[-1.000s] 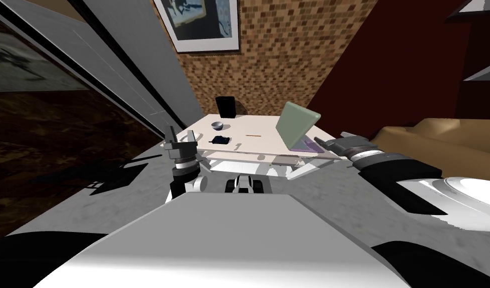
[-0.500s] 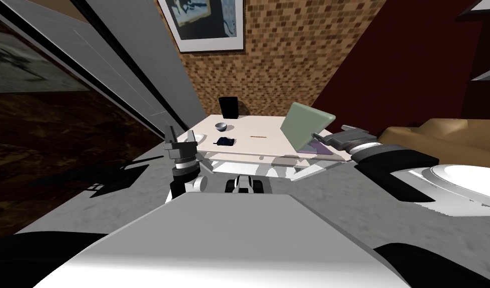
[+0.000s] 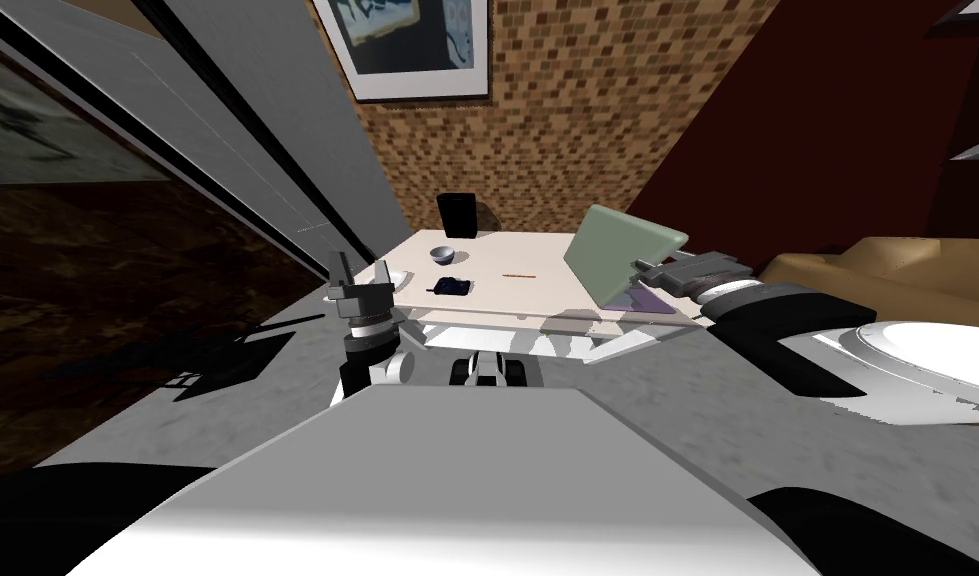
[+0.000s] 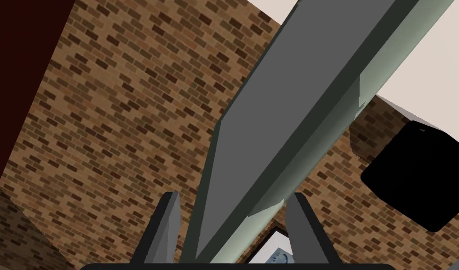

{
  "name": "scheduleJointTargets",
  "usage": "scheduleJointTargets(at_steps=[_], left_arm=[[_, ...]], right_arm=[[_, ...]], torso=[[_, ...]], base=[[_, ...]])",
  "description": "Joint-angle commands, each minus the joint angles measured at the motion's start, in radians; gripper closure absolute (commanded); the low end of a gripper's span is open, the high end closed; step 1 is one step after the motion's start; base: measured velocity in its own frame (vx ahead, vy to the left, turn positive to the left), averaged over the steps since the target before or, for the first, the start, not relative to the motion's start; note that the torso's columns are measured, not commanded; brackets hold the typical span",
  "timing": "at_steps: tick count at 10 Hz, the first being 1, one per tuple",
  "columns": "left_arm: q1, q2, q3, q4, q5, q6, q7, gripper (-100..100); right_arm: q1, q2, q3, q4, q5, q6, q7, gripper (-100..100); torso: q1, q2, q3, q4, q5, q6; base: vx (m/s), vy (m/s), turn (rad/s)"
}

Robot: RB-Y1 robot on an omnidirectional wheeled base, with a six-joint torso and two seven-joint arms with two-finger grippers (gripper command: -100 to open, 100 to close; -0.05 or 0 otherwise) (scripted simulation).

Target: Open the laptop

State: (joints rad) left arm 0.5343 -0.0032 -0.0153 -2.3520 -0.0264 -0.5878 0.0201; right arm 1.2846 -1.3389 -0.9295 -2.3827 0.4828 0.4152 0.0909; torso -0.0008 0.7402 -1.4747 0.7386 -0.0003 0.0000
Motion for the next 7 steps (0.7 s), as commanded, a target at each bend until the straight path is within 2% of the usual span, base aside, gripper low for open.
scheduleJointTargets(at_steps=[1,5,7], left_arm=[[0.0,0.0,0.0,0.0,0.0,0.0,0.0,0],[0.0,0.0,0.0,0.0,0.0,0.0,0.0,0],[0.0,0.0,0.0,0.0,0.0,0.0,0.0,0]], right_arm=[[-0.043,0.022,0.021,0.028,-0.055,-0.038,-0.045,100],[-0.1,0.052,0.049,0.064,-0.129,-0.089,-0.106,100],[-0.143,0.074,0.07,0.092,-0.184,-0.128,-0.151,100]], torso=[[-0.001,0.001,0.0,0.0,0.001,0.001],[-0.001,-0.001,-0.001,0.0,0.0,0.001],[-0.003,-0.003,-0.002,-0.001,-0.001,0.001]], base=[[-0.031,-0.09,0.058],[-0.041,-0.086,0.039],[-0.047,-0.097,0.072]])
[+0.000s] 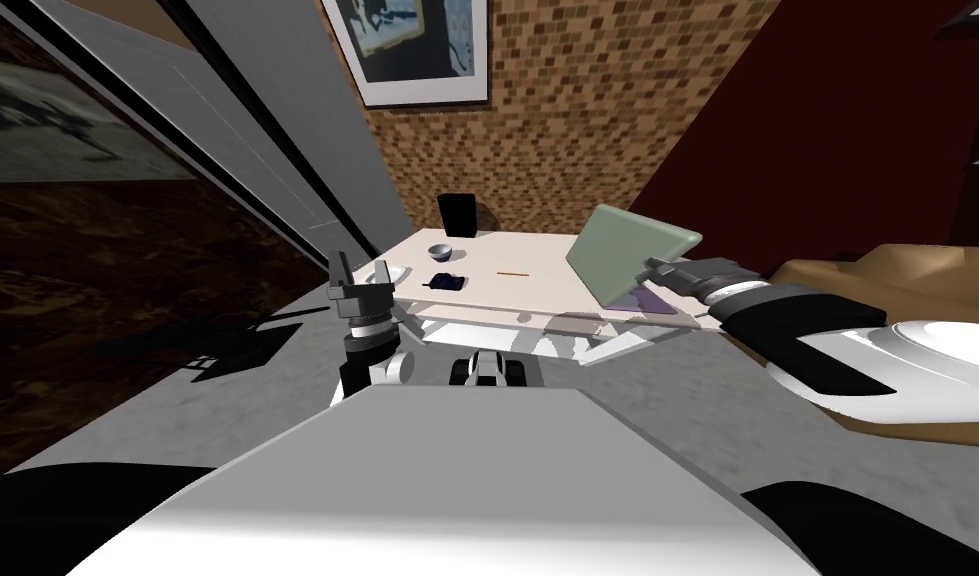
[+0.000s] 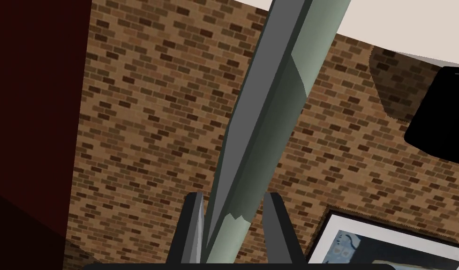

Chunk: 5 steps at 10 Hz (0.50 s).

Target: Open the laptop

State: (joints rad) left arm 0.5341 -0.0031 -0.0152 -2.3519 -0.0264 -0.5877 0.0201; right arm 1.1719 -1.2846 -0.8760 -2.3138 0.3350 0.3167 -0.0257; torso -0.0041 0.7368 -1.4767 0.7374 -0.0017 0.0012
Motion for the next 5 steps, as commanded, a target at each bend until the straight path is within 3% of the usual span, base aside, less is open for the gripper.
scheduleJointTargets(at_steps=[1,2,5], left_arm=[[0.0,0.0,0.0,0.0,0.0,0.0,0.0,0],[0.0,0.0,0.0,0.0,0.0,0.0,0.0,0],[0.0,0.0,0.0,0.0,0.0,0.0,0.0,0]], right_arm=[[-0.019,0.01,0.009,0.01,-0.024,-0.017,-0.021,100],[-0.059,0.047,0.046,0.038,-0.051,-0.05,-0.045,100],[-0.115,0.101,0.103,0.082,-0.087,-0.094,-0.074,100]], torso=[[-0.001,0.0,0.0,0.0,-0.001,0.001],[0.002,-0.001,0.0,-0.001,-0.001,0.001],[-0.005,-0.002,-0.001,-0.002,-0.003,0.001]], base=[[-0.017,-0.038,0.027],[-0.019,-0.043,0.11],[-0.035,-0.075,0.099]])
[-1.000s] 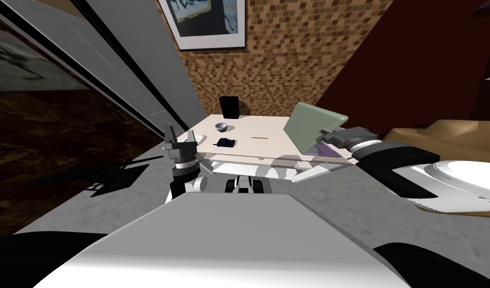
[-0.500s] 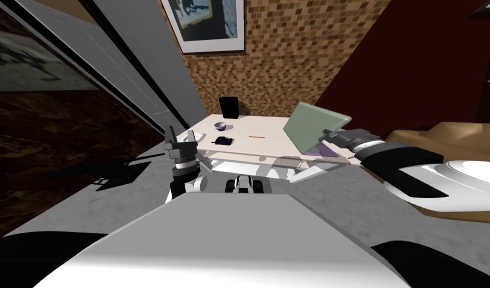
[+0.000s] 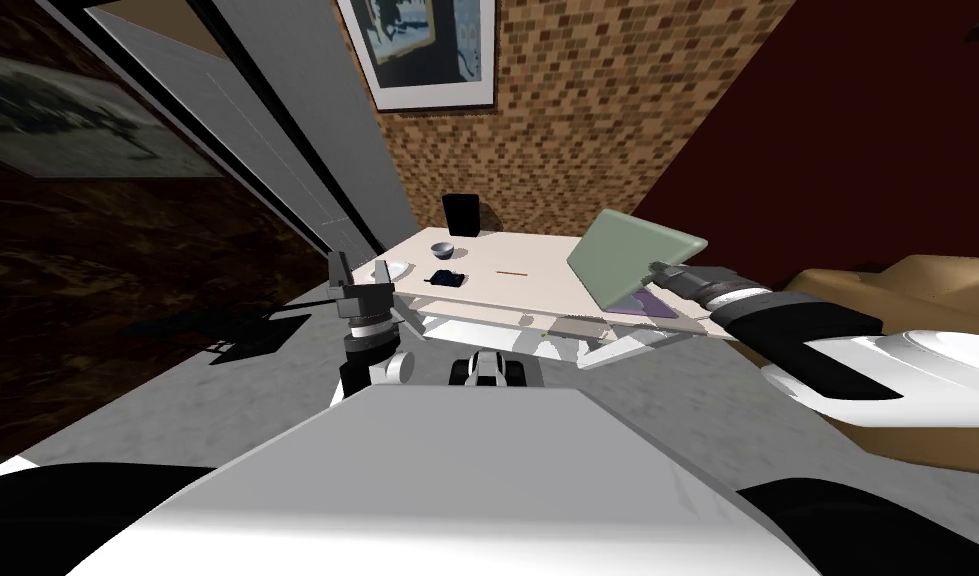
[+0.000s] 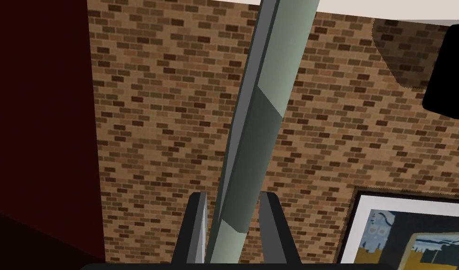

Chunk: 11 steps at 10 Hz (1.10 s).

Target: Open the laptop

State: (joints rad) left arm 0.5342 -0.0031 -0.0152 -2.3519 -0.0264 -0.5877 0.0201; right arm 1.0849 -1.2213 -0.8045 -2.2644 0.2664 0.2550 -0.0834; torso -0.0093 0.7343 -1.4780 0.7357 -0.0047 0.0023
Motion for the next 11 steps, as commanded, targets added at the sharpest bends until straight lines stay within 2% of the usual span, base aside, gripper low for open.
scheduleJointTargets(at_steps=[1,4,5,6,7,8,9,11], left_arm=[[0.0,0.0,0.0,0.0,0.0,0.0,0.0,0],[0.0,0.0,0.0,0.0,0.0,0.0,0.0,0],[0.0,0.0,0.0,0.0,0.0,0.0,0.0,0],[0.0,0.0,0.0,0.0,0.0,0.0,0.0,0],[0.0,0.0,0.0,0.0,0.0,0.0,0.0,0],[0.0,0.0,0.0,0.0,0.0,0.0,0.0,0],[0.0,0.0,0.0,0.0,0.0,0.0,0.0,0],[0.0,0.0,0.0,0.0,0.0,0.0,0.0,0]], right_arm=[[-0.046,0.056,0.051,0.047,-0.031,-0.046,-0.027,100],[-0.102,0.111,0.107,0.09,-0.068,-0.09,-0.056,100],[-0.102,0.111,0.107,0.09,-0.068,-0.09,-0.056,100],[-0.12,0.129,0.126,0.104,-0.08,-0.105,-0.066,100],[-0.122,0.118,0.104,0.098,-0.072,-0.095,-0.061,100],[-0.163,0.16,0.144,0.143,-0.094,-0.127,-0.074,100],[-0.163,0.16,0.144,0.143,-0.094,-0.127,-0.074,100],[-0.202,0.199,0.184,0.187,-0.115,-0.158,-0.086,100]], torso=[[-0.001,0.0,0.001,-0.001,-0.002,0.001],[-0.003,0.0,0.002,-0.005,-0.007,0.001],[-0.003,-0.001,0.002,-0.006,-0.008,0.001],[0.0,-0.001,0.002,-0.006,-0.007,0.0],[0.002,-0.001,0.002,-0.005,-0.006,-0.001],[0.006,-0.001,0.001,-0.003,-0.002,-0.002],[0.007,-0.001,0.0,-0.003,-0.001,-0.005],[0.007,-0.002,0.0,-0.004,-0.001,-0.003]], base=[[-0.032,-0.059,0.08],[-0.021,-0.073,0.072],[-0.028,-0.038,0.013],[-0.022,-0.037,0.038],[-0.01,-0.022,0.005],[-0.041,-0.038,0.101],[-0.045,-0.047,0.077],[-0.031,-0.048,0.067]])
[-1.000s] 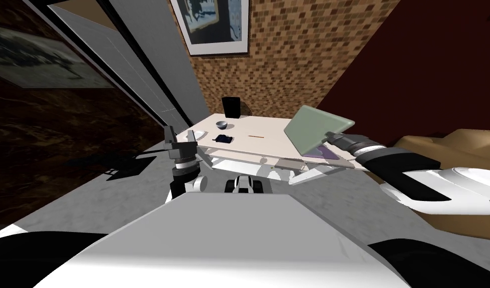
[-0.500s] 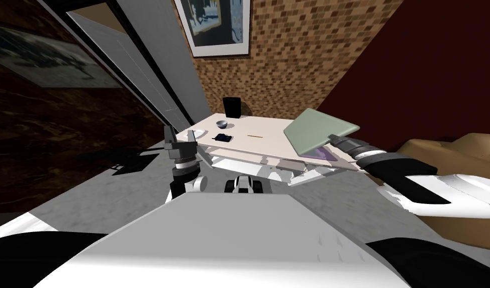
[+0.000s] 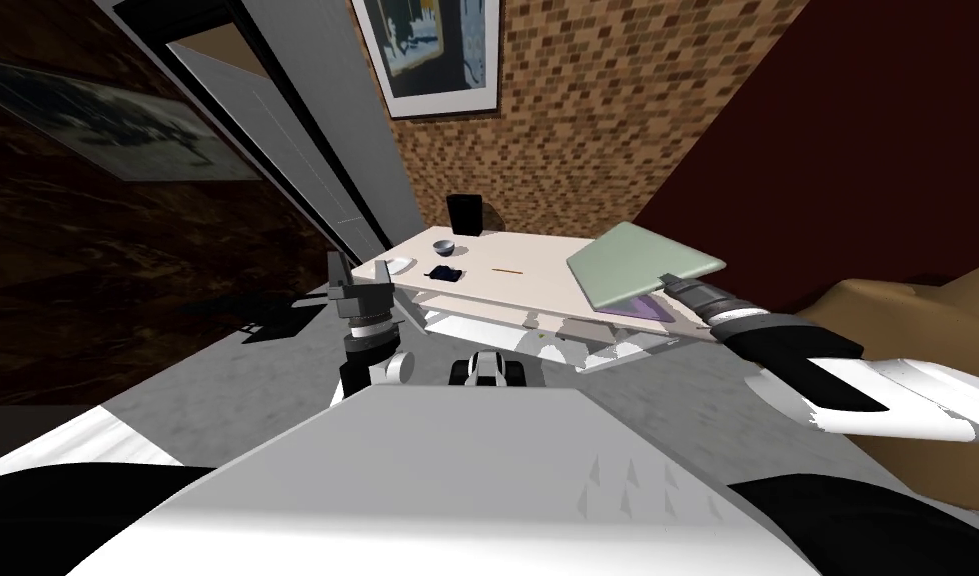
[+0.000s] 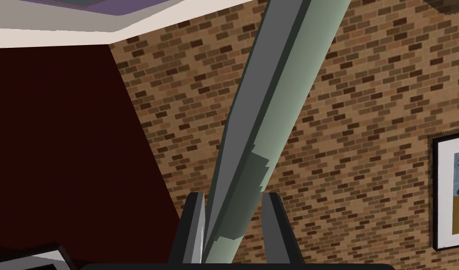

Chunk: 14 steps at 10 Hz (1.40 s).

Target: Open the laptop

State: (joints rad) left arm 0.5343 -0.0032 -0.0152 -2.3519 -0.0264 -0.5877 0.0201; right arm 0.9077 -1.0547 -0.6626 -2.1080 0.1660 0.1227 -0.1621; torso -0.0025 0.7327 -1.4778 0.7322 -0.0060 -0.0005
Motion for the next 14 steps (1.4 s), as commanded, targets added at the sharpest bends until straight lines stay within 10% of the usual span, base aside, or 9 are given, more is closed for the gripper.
scheduleJointTargets(at_steps=[1,11,12,14], left_arm=[[0.0,0.0,0.0,0.0,0.0,0.0,0.0,0],[0.0,0.0,0.0,0.0,0.0,0.0,0.0,0],[0.0,0.0,0.0,0.0,0.0,0.0,0.0,0],[0.0,0.0,0.0,0.0,0.0,0.0,0.0,0]], right_arm=[[-0.044,0.053,0.062,0.052,-0.025,-0.041,-0.013,100],[-0.177,0.194,0.175,0.195,-0.087,-0.129,-0.046,100],[-0.142,0.142,0.139,0.142,-0.093,-0.089,-0.061,-100],[-0.116,0.116,0.116,0.106,-0.106,-0.068,-0.081,-100]], torso=[[-0.001,0.0,0.001,-0.001,-0.002,-0.001],[0.005,-0.002,-0.002,0.001,0.004,-0.004],[0.002,-0.001,-0.002,0.002,0.003,-0.005],[0.003,0.0,-0.001,0.004,0.006,0.0]], base=[[-0.036,-0.052,0.085],[-0.031,-0.026,0.045],[-0.016,-0.021,-0.056],[0.038,-0.009,-0.096]])
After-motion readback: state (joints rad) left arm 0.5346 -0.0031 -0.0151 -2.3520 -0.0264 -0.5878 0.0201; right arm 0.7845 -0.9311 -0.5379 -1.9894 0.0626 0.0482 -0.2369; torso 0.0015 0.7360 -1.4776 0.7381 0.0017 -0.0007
